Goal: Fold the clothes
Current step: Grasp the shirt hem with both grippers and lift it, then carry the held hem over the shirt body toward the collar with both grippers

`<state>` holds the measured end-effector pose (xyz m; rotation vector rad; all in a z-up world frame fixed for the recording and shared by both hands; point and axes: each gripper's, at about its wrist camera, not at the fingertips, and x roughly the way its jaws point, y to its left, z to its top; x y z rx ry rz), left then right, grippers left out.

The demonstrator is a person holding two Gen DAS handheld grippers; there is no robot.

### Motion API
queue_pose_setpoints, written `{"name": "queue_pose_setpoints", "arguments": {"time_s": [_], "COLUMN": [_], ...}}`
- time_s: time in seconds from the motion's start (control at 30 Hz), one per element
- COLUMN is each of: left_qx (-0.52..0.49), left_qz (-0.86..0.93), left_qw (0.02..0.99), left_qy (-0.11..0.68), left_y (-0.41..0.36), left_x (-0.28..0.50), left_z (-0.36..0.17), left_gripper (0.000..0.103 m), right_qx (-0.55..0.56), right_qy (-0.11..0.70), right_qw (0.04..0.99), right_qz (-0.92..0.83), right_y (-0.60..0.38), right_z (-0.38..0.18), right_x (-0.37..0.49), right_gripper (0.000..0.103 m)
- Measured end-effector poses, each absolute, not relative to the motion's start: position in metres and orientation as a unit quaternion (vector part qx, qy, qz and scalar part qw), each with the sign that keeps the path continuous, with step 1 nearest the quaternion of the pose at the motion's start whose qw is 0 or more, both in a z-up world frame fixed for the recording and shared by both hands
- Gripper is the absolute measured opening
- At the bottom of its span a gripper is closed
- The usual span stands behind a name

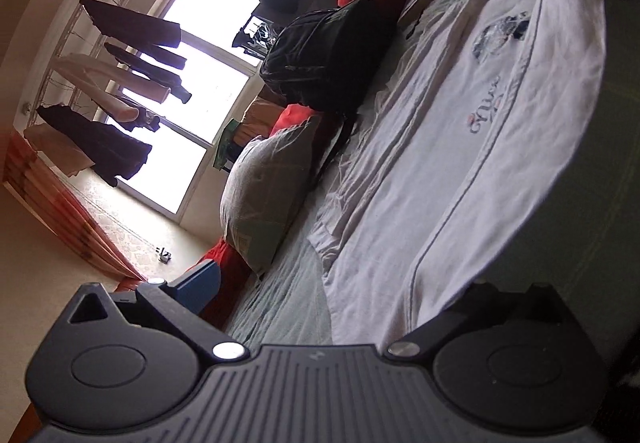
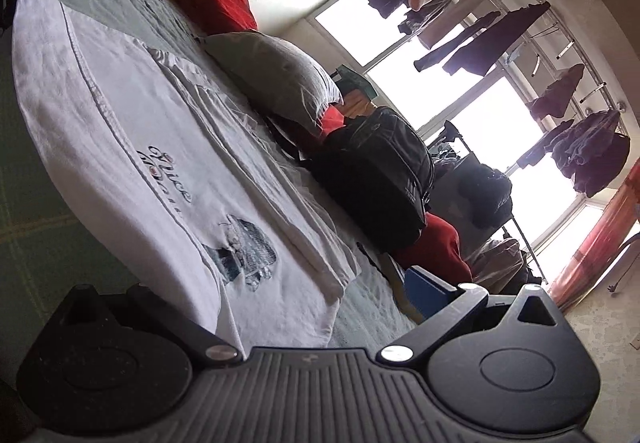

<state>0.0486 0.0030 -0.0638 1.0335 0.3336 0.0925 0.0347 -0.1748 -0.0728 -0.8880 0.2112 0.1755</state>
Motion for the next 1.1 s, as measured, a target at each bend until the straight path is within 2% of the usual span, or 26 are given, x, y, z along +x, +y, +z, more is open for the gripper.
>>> {"name": "queue_pose_setpoints", "arguments": {"time_s": [1.1], "left_qx": [0.472], "left_qz": [0.035], "left_qw": [0.864], "left_qy": [0.173], "left_y": [0.029], "left_x": [0.228], "left_z": [-0.037], "left_gripper": [0.103], "right_qx": [-0.397], "right_qy": [0.119], "right_qw": [0.909], "right_qz": [0.039], "right_y": [-0.171], "right_z": [-0.041], "right_x": [0.215], "right_gripper": [0.103]}}
